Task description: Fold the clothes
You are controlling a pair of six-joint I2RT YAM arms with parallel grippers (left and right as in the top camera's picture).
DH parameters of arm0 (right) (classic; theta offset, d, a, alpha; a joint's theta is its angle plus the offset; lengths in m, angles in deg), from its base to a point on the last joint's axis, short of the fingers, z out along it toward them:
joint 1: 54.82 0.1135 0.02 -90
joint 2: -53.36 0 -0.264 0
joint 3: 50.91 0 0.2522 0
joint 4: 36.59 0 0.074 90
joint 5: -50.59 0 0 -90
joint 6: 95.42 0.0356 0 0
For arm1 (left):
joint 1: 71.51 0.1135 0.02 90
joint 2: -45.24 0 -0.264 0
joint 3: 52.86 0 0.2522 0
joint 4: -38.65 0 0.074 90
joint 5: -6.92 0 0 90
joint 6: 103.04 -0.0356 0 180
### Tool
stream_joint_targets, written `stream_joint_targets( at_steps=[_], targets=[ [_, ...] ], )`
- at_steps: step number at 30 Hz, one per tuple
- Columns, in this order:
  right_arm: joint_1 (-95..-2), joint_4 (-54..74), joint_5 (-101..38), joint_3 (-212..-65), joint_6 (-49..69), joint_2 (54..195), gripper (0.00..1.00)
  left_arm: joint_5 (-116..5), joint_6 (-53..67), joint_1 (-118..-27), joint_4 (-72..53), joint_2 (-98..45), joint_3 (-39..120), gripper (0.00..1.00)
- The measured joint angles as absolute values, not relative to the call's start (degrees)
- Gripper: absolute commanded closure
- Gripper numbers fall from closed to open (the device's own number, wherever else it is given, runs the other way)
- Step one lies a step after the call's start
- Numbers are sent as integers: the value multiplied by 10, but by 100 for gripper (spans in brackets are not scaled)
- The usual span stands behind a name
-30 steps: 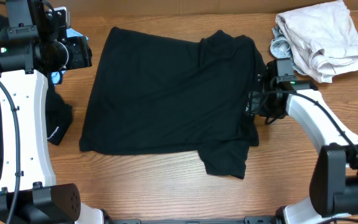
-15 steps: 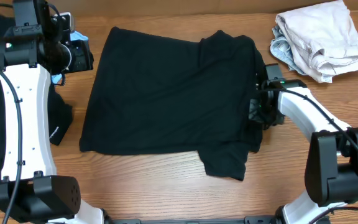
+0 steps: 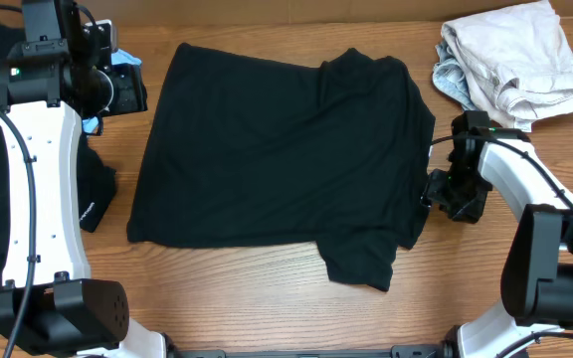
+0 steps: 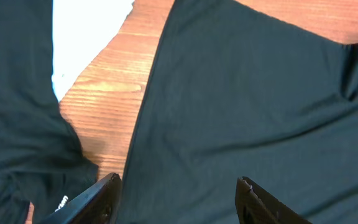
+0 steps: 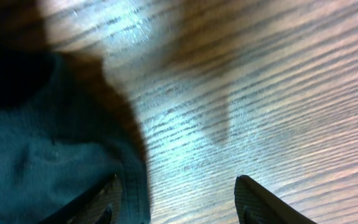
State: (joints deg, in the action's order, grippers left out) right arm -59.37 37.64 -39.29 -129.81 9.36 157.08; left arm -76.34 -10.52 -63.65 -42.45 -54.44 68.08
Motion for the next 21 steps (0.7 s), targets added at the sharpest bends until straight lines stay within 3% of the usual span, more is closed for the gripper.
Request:
stream_joint_targets(
  at_steps=[7, 13, 21],
  targets=[
    [-600, 483, -358, -1376, 94, 1542, 35, -768, -105, -637, -465, -547, 716, 37],
    [-592, 550, -317, -1470, 100, 1373, 34, -769, -99, -637, -587, -540, 845, 36],
    [-486, 637, -344, -1476, 195, 1229, 34, -788, -9, -637, -710, -516, 815, 37]
  ],
)
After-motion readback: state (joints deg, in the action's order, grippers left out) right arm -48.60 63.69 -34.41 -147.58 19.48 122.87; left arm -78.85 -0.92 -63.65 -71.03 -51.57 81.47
